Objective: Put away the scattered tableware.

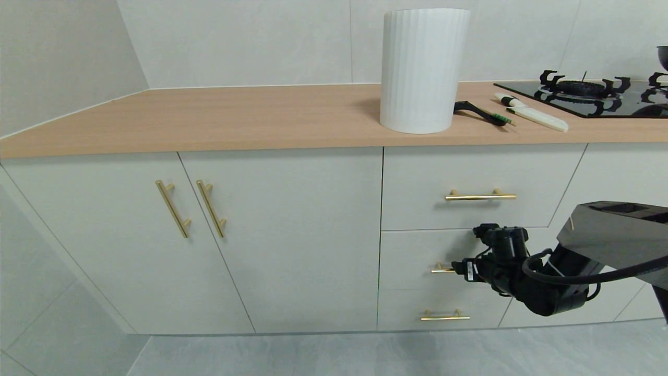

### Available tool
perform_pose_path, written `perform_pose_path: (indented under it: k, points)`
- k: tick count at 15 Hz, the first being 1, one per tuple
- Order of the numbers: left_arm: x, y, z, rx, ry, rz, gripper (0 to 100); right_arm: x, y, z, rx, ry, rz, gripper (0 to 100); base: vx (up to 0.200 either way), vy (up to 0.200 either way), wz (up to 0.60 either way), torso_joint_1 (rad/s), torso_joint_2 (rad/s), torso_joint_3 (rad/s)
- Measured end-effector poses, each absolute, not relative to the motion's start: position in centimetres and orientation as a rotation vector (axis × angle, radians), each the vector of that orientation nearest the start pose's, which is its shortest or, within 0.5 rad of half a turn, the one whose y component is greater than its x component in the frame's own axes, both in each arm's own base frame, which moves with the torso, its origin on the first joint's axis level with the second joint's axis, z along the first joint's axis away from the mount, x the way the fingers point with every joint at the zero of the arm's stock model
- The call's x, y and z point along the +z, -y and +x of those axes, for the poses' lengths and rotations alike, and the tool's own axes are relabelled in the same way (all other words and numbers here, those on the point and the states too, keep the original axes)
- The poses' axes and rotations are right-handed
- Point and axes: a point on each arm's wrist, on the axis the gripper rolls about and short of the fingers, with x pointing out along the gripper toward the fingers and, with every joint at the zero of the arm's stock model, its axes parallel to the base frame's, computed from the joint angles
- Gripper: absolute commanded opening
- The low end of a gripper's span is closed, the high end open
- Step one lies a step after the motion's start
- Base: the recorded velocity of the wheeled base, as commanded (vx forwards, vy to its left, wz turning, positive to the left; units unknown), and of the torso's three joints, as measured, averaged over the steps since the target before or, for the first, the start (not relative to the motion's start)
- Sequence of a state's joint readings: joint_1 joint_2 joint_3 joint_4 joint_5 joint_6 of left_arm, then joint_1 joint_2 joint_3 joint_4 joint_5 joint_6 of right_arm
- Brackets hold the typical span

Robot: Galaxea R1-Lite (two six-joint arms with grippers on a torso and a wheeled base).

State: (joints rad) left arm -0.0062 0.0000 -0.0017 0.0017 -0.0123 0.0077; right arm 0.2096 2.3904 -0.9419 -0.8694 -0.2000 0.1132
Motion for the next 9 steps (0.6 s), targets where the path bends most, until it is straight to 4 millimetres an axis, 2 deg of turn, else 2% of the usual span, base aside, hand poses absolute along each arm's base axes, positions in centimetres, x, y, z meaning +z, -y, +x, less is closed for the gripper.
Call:
perform_pose_path:
  k: [9]
  points:
    - [7.6,0.0,-2.3,-0.018,0.000,0.008,100,-3.1,-7.8,39.3,-0.033,-0.599,-0.021,100,0.000,0.000,0.00,0.000,0.00,0.000]
